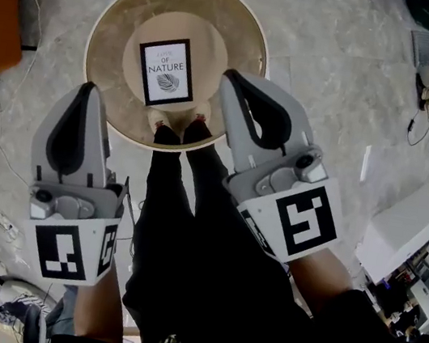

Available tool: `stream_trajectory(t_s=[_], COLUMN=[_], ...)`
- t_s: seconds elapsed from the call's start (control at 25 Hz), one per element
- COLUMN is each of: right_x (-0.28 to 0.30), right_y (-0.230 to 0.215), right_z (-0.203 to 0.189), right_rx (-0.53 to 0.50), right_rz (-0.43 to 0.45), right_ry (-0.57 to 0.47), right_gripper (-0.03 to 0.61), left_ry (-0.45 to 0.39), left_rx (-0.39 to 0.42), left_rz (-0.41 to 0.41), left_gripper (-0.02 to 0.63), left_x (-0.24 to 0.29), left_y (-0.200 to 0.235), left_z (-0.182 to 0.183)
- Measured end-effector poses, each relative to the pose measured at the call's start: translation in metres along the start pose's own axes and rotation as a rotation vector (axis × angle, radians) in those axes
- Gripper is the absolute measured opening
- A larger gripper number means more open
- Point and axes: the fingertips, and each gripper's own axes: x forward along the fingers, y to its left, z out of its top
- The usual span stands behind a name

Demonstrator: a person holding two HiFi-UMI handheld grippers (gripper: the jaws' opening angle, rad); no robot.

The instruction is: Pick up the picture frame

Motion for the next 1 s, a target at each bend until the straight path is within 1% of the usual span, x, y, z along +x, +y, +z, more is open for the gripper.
stream_trajectory(t_s=[0.28, 0.44, 0.64, 1.0], right_x=[0.013, 0.019, 0.032, 0.047], right_y=[-0.003, -0.007, -0.008, -0.011], right_z=[-0.016, -0.026, -0.049, -0.081], right_rx=[0.025, 0.037, 0.049, 0.070], right_rz=[0.011, 0.009, 0.020, 0.020], right_ry=[0.022, 0.037, 0.064, 0.093], right_gripper=[-0.003, -0.003, -0.003, -0.003], left_ry=[0.025, 0.049, 0.080, 0.132], left_rx=[-0.021, -0.037, -0.057, -0.078], left_rz=[-0.007, 0.007, 0.023, 0.018], left_gripper=[-0.003, -0.003, -0.003, -0.003], left_x=[0.011, 0.017, 0.022, 0.032], left_y=[0.001, 0.009, 0.018, 0.017], left_z=[-0.016, -0.029, -0.054, -0.088])
